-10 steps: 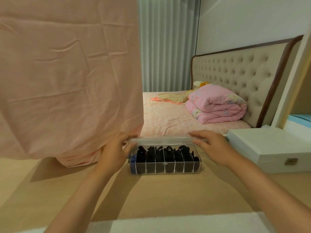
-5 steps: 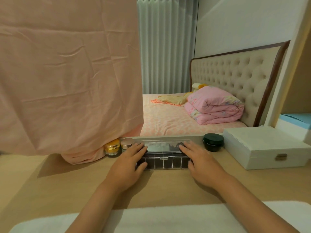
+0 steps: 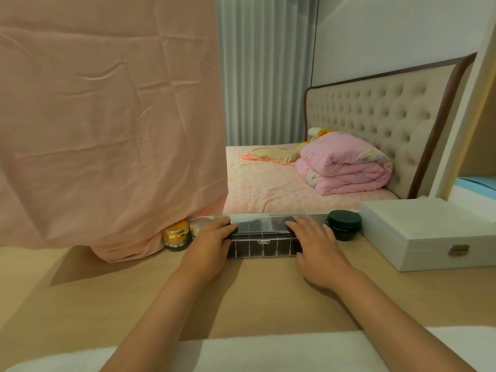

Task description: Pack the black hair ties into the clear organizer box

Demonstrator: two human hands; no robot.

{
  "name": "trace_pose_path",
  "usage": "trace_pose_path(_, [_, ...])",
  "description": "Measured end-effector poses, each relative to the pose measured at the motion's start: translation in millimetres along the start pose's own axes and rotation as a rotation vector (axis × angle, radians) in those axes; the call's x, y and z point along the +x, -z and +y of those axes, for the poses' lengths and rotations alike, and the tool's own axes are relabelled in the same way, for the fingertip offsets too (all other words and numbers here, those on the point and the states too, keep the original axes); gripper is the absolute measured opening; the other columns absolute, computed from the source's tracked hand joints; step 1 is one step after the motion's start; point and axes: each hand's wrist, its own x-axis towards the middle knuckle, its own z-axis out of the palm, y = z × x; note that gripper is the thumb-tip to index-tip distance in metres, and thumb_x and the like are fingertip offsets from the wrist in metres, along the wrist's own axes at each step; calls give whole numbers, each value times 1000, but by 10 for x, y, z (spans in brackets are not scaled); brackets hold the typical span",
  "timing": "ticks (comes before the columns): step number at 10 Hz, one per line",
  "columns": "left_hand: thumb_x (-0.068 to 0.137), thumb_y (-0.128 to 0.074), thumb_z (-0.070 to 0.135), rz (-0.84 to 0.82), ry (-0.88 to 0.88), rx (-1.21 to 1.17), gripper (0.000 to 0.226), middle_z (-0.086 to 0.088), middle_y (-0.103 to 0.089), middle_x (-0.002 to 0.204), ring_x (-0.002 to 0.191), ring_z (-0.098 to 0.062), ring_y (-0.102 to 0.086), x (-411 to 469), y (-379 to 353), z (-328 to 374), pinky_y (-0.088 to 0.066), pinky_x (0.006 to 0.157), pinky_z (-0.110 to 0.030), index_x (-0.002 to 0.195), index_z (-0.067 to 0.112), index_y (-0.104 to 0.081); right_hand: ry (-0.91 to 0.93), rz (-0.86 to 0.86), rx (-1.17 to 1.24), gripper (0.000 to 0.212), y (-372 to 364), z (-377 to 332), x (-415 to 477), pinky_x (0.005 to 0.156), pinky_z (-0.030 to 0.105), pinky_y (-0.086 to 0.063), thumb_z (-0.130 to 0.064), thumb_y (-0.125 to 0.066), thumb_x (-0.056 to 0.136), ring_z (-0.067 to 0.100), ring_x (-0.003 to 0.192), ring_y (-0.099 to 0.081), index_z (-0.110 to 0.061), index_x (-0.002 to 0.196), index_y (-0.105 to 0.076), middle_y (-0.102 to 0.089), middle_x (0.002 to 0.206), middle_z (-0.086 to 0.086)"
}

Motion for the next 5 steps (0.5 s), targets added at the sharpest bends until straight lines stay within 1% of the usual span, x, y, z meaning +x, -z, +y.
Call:
trace_pose_path(1, [99,-56,12,13,26,-43,48,7,-47,151,138,-14,-40,72,-40,-2,-34,118,-37,145,23,-53,6,-47,28,79,19,24,113,127,51,-11,-18,-56,94,19,157,-4,-29,160,-15,-12,169,-3])
trace_pose_path(2, [99,-57,14,34,31,-75,47,8,-47,149,138,-12,-39,79,-54,-24,-33,119,-35,144,25,-54,4,-60,105,74,63,30,186,121,49,-30,-19,-59,91,18,152,-15,-28,155,-23,-22,163,-3])
trace_pose_path(3, [99,-58,18,24,13,-103,47,10,-46,149,138,-11,-38,52,-26,-23,-31,117,-33,145,26,-52,3,-48,122,68,63,14,208,119,47,-32,-23,-61,92,17,147,-22,-28,151,-28,-27,159,-4])
trace_pose_path(4, [99,-59,25,20,35,-155,48,9,-48,149,136,-11,-41,48,67,39,-36,117,-38,146,30,-50,1,-22,165,67,96,22,215,121,47,-21,-24,-60,93,16,147,-25,-31,152,-30,-31,158,-5])
trace_pose_path(5, [99,-59,28,84,95,-276,44,11,-52,146,131,-7,-44,116,356,173,-39,112,-37,142,35,-51,-36,118,264,66,358,19,247,123,50,-21,-20,-62,93,19,145,-31,-34,152,-34,-33,156,-3])
